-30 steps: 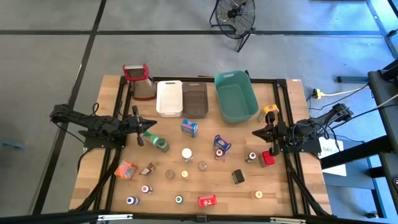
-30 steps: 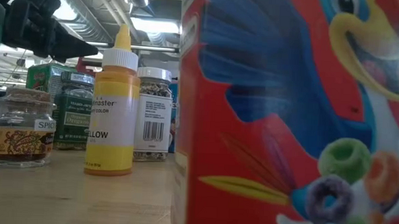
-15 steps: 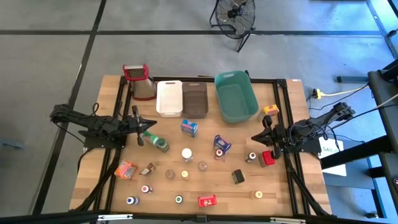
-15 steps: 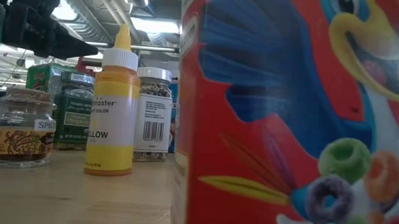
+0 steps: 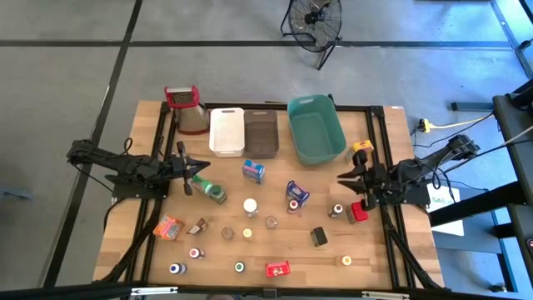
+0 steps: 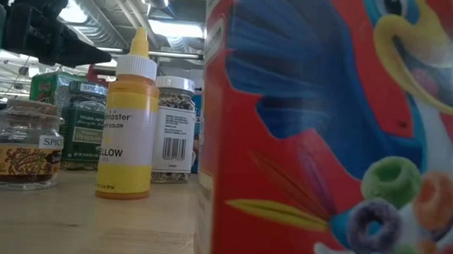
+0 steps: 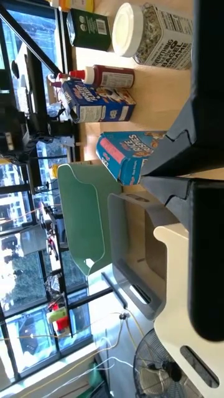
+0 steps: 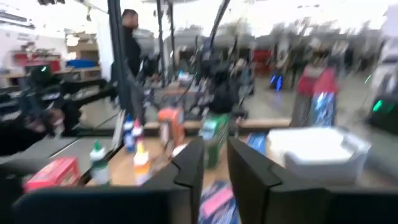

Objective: Pick & Place Kitchen Items
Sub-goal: Put the yellow cereal box into the right green bin

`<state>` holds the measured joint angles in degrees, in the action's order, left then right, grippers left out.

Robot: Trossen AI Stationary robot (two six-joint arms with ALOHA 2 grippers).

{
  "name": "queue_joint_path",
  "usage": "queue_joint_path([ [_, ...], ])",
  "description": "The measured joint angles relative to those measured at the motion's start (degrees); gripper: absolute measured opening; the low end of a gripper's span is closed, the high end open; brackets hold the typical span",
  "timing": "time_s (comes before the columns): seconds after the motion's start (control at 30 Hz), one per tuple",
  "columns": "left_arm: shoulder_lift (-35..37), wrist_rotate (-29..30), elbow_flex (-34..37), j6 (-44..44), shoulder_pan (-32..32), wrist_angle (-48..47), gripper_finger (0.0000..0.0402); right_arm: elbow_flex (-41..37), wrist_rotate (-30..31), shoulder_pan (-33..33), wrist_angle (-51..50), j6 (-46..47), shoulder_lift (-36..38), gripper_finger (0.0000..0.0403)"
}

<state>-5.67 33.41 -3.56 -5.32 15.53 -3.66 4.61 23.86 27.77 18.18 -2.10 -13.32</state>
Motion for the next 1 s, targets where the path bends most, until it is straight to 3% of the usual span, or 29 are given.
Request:
queue_joint_path([
  [0.13,0.0,-0.1,0.0,1.6,0.0,0.0,0.0004,0.3,1.8,0.0,6.2,-4.8,-1.7,0.0138],
  [0.37,0.0,-0.1,0.0,17.2,0.1,1.0,0.0004,5.9,16.8,0.0,5.1,-3.4,-4.4,0.0234],
  [0.5,0.0,-0.3,0.0,19.0,0.1,0.9,0.0004,10.4,15.9,0.0,-2.7,-4.6,-5.9,0.0267],
  [0.6,0.0,-0.2,0.0,19.1,0.1,1.2,0.0004,14.8,15.7,0.0,-11.9,-4.8,-7.6,0.0276],
  [0.7,0.0,-0.1,0.0,18.9,0.1,1.8,0.0004,21.5,19.4,0.0,-25.1,-3.5,-9.4,0.0276],
  [0.83,0.0,0.2,0.0,17.6,0.1,2.4,0.0004,32.4,25.5,0.0,-44.7,7.1,-12.9,0.0274],
  [1.0,0.0,0.5,0.0,17.0,0.1,2.4,0.0004,44.4,27.8,-0.2,-67.3,20.0,-18.1,0.0272],
])
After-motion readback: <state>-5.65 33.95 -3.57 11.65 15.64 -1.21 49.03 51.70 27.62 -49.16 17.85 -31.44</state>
